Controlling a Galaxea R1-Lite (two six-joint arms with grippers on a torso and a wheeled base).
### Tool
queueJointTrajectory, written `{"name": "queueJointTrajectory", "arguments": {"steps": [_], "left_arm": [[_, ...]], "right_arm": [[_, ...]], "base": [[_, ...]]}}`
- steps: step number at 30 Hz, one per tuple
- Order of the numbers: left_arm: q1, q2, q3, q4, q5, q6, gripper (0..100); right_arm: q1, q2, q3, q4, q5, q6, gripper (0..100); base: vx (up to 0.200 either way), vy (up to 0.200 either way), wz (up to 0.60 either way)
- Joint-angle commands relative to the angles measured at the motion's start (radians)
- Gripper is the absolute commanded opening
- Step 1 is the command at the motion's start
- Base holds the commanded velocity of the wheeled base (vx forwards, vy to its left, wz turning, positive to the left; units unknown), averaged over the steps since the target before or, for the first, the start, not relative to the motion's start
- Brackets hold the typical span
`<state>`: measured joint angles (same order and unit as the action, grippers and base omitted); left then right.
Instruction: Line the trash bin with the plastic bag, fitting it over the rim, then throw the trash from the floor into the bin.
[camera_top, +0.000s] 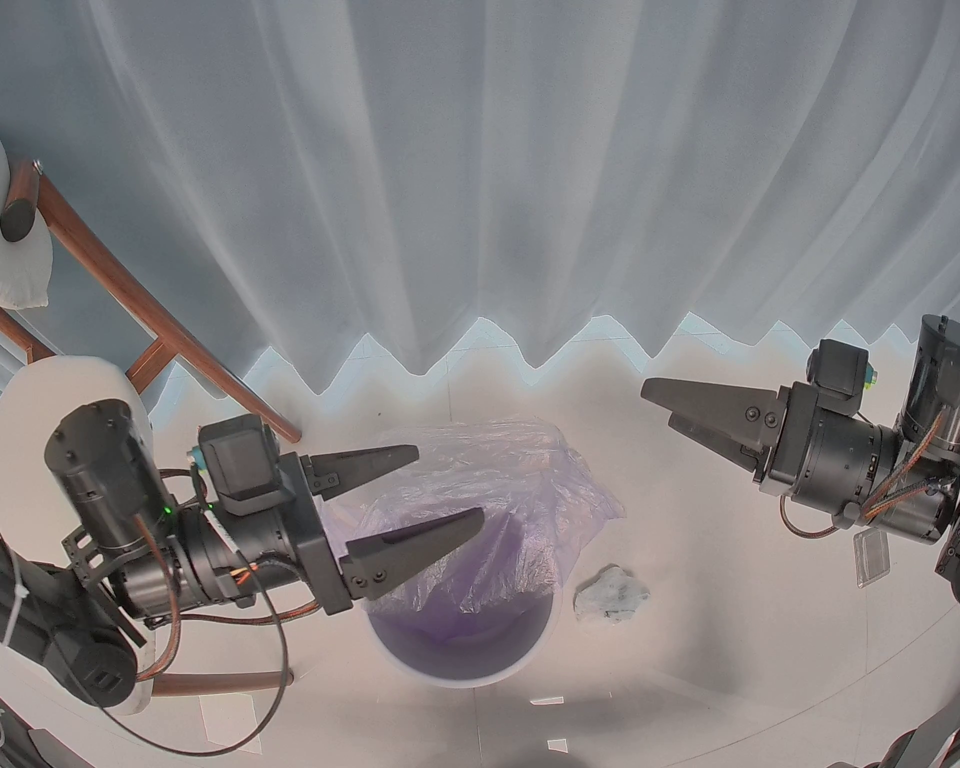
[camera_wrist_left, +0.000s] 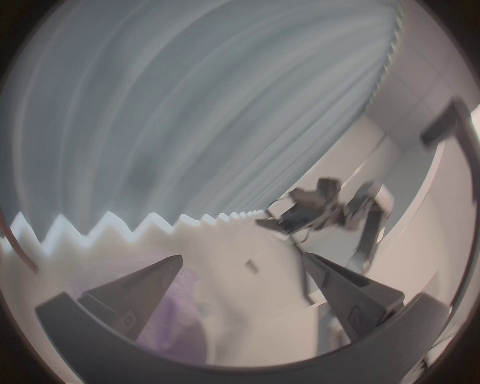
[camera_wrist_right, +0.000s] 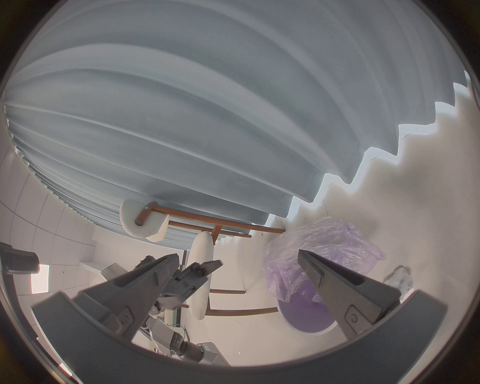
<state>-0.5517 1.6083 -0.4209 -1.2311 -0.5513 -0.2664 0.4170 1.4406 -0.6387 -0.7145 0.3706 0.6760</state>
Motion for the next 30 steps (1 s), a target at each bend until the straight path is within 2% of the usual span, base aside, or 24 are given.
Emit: {"name": "queueJointTrajectory", "arguments": {"steps": [1, 8, 12, 30], "left_arm": [[0.150, 0.317, -0.003, -0.064, 0.063, 0.291, 100], [0.176, 0.354, -0.047, -0.068, 0.108, 0.283, 100], [0.196, 0.410, -0.075, -0.131, 0.142, 0.282, 100], [0.187, 0.524, -0.075, -0.176, 0.148, 0.282, 100]], "right_arm": [[0.006, 0.012, 0.007, 0.000, 0.001, -0.013, 100], [0.008, 0.014, 0.010, 0.000, 0.001, -0.027, 100], [0.016, 0.017, 0.013, 0.001, 0.001, -0.030, 100], [0.022, 0.041, 0.025, -0.003, -0.001, -0.055, 100]], "base": [[0.000, 0.000, 0.00], [0.000, 0.000, 0.00], [0.000, 0.000, 0.00], [0.000, 0.000, 0.00]]}}
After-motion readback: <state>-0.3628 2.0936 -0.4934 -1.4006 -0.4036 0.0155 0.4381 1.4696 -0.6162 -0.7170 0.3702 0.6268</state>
